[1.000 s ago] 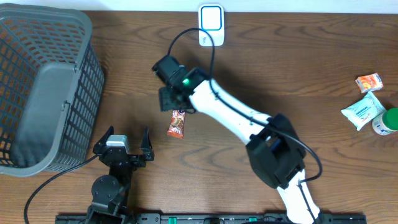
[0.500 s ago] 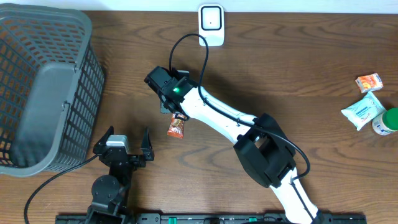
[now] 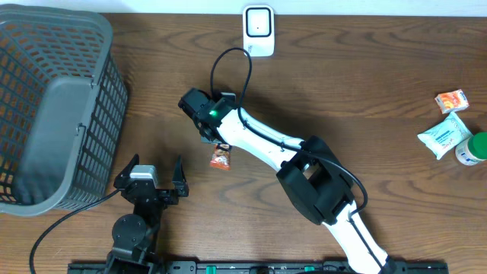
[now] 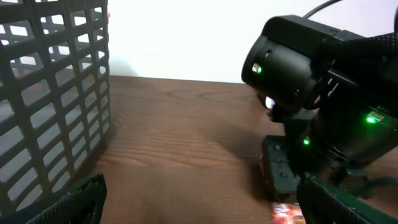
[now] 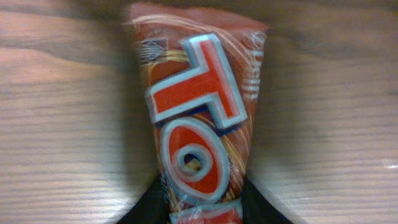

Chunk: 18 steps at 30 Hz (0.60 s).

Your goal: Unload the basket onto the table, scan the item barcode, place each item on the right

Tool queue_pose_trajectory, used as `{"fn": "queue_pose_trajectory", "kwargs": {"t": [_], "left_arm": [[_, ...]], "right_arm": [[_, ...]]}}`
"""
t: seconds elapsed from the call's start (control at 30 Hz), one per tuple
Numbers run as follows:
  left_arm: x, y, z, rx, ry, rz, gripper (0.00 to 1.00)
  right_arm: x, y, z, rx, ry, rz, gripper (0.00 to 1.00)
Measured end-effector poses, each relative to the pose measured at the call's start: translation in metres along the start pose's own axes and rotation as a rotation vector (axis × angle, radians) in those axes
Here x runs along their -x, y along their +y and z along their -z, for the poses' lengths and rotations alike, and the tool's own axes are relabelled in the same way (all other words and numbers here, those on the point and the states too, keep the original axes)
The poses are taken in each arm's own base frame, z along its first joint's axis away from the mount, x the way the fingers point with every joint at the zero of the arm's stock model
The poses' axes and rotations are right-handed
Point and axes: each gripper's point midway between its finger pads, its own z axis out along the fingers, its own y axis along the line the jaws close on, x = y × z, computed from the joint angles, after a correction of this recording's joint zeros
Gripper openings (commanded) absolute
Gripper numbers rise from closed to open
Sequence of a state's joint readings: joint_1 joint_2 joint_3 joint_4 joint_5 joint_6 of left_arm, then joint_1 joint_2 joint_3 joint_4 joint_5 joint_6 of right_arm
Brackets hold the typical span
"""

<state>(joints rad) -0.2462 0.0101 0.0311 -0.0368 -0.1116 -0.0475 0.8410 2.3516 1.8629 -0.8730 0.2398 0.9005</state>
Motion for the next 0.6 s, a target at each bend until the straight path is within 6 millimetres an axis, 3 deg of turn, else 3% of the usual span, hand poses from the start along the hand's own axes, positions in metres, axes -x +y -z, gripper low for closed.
{"fn": "queue_pose_trajectory", "kwargs": {"t": [0.03,0.17,0.33,0.47,0.6], "left_arm": [[0.0,0.0,0.0,0.0,0.0,0.0,0.98],[0.0,0.0,0.0,0.0,0.0,0.0,0.98],[0.0,0.0,0.0,0.0,0.0,0.0,0.98],[0.0,0.0,0.0,0.0,0.0,0.0,0.98],[0.0,0.0,0.0,0.0,0.0,0.0,0.98]], "right_arm": [[-0.003,-0.006,0.001,-0.028,0.009,-0.001,0.01],[-0.009,-0.031,0.004,-0.123,0.048,-0.009,0.01],[-0.003,-0.054,0.007,-0.146,0.107,-0.023,0.01],[0.004,-0.051,0.021,-0.002,0.204,0.006,0.01],[0.019,-0.045,0.058,0.267,0.315,0.055,0.01]]}}
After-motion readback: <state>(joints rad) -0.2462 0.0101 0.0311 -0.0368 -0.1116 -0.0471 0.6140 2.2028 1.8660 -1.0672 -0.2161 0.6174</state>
